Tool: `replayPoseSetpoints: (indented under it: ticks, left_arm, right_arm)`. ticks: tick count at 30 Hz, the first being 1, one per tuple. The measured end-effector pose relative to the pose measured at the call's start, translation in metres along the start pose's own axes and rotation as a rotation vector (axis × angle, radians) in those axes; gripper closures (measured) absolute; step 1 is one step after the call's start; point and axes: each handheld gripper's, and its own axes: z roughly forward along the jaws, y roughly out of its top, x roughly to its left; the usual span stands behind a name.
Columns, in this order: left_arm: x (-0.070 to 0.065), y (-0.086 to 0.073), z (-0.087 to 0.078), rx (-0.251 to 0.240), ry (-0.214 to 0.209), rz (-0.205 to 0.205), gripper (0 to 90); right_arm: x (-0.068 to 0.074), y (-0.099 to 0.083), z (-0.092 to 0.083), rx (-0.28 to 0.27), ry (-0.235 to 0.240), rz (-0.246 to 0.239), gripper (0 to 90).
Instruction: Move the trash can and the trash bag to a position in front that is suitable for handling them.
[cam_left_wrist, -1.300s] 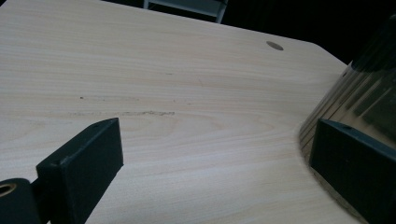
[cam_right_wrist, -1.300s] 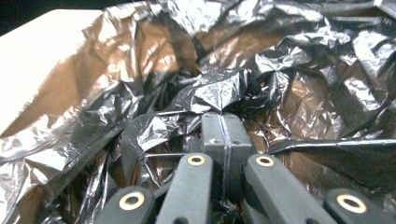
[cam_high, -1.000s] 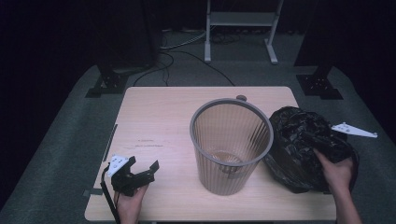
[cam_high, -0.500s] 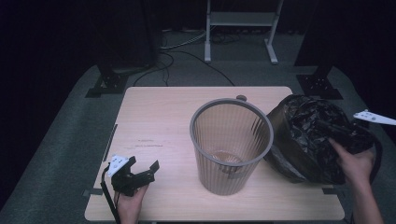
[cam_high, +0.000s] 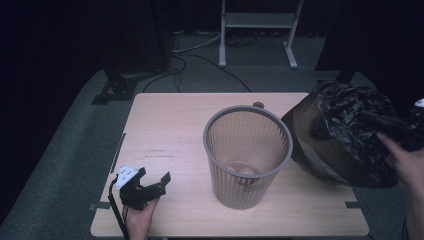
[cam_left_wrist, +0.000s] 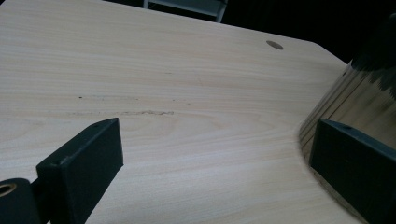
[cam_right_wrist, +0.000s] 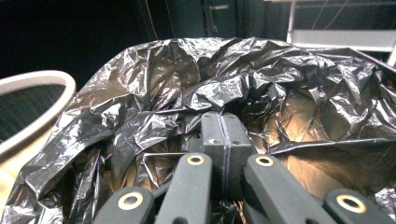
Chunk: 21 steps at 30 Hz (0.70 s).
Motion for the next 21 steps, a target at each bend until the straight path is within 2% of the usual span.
replayPoseSetpoints:
  ticks: [12, 21]
  left_arm:
    - [-0.001, 0.000, 0.000, 0.002, 0.000, 0.003, 1.8]
    - [-0.001, 0.000, 0.000, 0.001, -0.002, 0.004, 1.8]
  right_arm:
    - [0.022, 0.049, -0.033, -0.052, 0.043, -0.062, 90.0]
    - [0.046, 0.078, -0.047, -0.049, 0.052, -0.136, 90.0]
